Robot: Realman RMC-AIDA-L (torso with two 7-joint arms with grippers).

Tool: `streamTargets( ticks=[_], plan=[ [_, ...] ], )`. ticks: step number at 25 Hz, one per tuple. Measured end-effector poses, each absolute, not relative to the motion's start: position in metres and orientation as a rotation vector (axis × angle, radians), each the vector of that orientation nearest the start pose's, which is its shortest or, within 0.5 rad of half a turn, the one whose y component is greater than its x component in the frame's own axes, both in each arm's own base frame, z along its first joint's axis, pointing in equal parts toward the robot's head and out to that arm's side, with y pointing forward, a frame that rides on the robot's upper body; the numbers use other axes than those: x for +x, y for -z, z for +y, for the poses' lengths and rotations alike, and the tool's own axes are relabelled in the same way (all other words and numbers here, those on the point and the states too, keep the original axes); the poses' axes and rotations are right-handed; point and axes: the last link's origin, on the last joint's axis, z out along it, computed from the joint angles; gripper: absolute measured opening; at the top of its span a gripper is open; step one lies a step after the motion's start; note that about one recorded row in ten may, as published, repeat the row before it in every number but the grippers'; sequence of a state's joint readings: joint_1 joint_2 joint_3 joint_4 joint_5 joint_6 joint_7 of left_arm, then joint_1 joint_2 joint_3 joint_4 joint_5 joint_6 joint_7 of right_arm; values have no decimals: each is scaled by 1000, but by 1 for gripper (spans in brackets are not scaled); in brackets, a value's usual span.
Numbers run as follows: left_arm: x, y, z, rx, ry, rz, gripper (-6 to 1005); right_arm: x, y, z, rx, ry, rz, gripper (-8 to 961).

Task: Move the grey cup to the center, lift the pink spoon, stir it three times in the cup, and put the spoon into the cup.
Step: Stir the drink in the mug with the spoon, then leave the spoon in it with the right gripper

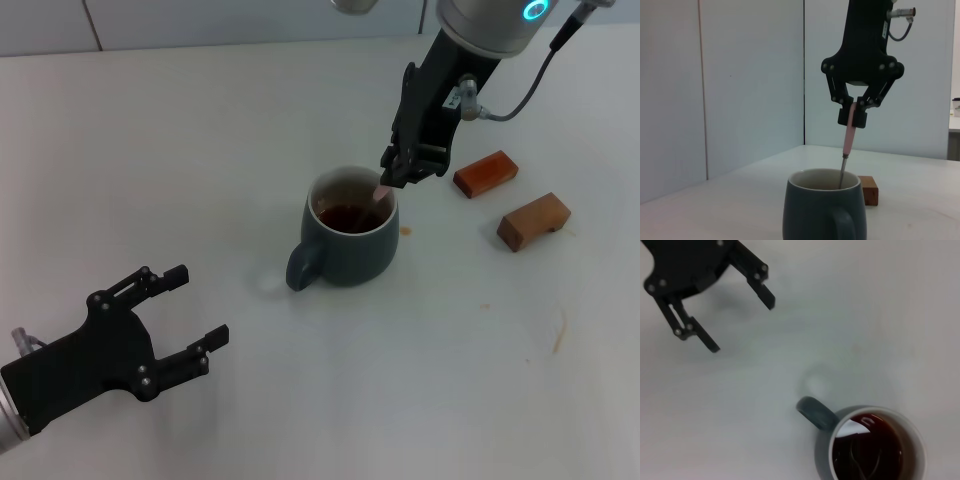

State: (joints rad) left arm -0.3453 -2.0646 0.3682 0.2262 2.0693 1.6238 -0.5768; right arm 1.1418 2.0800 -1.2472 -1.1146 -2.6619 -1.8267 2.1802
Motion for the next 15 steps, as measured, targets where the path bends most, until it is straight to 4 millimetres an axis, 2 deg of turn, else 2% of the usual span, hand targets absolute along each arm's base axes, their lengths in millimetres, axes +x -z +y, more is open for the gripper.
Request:
streamTargets(
  ticks=[9,12,15],
  plan=[
    [-321,39,232,-2505,853,-292,813,51,1,388,-2937,778,150,120],
    [-321,39,232,-2505,853,-291,813,54,2,387,-2929,752,147,251],
    [-321,38,233,-2504,852,-290,813,56,0,384,-2921,679,110,322]
  ],
)
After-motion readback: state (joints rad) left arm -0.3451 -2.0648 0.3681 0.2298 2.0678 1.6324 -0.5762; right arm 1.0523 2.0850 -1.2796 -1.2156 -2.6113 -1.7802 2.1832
